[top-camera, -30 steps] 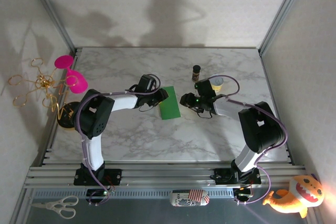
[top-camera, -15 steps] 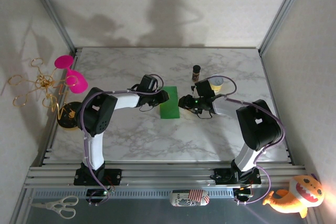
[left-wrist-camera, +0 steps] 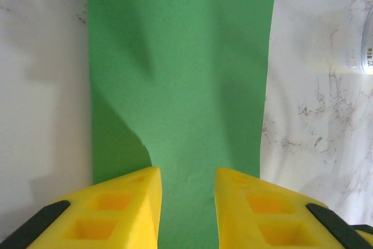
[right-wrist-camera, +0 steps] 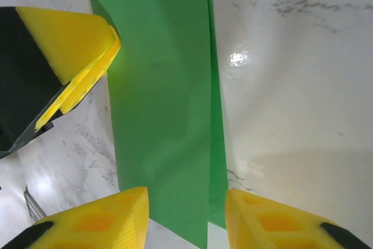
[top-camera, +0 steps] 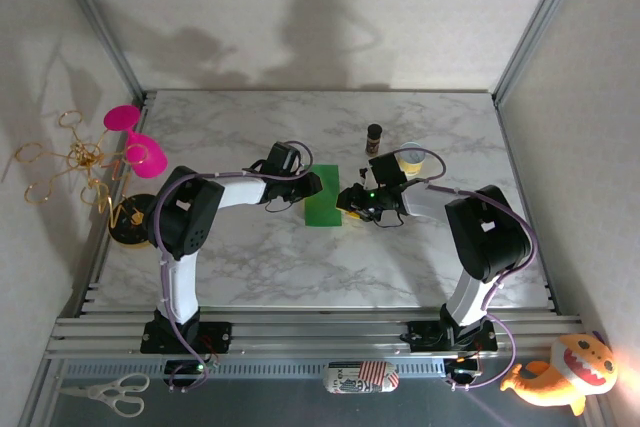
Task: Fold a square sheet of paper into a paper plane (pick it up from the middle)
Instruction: Rotate the square sheet of paper at the center of the table, then fold the triangle a second time at the center of the table.
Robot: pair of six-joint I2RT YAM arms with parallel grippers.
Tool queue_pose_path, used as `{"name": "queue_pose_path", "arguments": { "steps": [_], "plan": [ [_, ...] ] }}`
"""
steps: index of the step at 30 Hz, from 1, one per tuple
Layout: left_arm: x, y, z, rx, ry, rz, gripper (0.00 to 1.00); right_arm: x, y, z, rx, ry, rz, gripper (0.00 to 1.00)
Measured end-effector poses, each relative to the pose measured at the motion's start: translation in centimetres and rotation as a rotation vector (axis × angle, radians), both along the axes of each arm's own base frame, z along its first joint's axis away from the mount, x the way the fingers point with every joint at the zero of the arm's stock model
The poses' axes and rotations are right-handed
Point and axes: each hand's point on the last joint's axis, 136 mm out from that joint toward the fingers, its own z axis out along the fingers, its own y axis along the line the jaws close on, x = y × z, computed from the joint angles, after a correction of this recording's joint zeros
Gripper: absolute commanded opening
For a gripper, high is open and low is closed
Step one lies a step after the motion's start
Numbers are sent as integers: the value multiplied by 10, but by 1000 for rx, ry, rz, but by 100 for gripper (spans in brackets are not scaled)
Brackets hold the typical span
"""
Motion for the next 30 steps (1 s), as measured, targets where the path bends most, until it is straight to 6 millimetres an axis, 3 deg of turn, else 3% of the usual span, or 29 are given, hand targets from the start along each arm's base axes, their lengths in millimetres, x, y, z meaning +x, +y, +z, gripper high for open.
{"name": "queue_pose_path", "arguments": {
  "steps": [15, 30],
  "plan": [
    [0, 0, 0, -2, 5, 7, 29, -12, 8, -12, 7, 60, 17, 39],
    [0, 0, 0, -5, 9, 12, 29, -16, 19, -13, 60, 88, 12, 27]
  ]
}}
